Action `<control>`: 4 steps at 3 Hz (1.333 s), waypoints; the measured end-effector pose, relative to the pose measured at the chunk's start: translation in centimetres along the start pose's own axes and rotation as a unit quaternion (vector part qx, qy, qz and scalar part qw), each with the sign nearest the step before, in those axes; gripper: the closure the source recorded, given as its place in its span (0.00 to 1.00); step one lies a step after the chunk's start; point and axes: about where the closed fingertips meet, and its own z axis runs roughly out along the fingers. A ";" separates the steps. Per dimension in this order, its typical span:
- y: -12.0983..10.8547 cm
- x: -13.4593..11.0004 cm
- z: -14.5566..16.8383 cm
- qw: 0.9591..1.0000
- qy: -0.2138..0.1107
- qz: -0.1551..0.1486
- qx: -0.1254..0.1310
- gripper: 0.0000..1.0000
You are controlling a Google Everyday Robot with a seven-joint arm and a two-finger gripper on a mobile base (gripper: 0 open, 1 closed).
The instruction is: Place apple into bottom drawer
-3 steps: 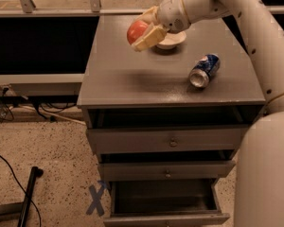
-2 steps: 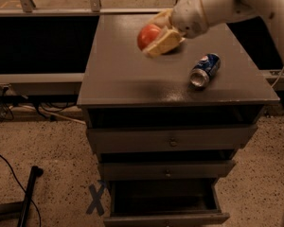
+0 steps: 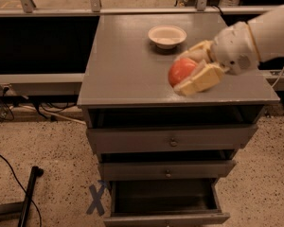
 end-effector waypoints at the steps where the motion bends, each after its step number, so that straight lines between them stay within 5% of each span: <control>1: 2.2 4.0 -0.9 0.999 0.020 0.038 0.005 1.00; 2: 2.2 4.0 -0.9 0.999 0.019 0.038 0.005 1.00; 3: 3.0 7.2 0.4 0.998 0.001 0.056 0.014 1.00; 4: 5.4 15.2 3.1 0.993 -0.054 0.096 0.048 1.00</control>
Offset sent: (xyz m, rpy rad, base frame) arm -0.0221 -0.0272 -0.0288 -0.0238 0.0581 -0.0570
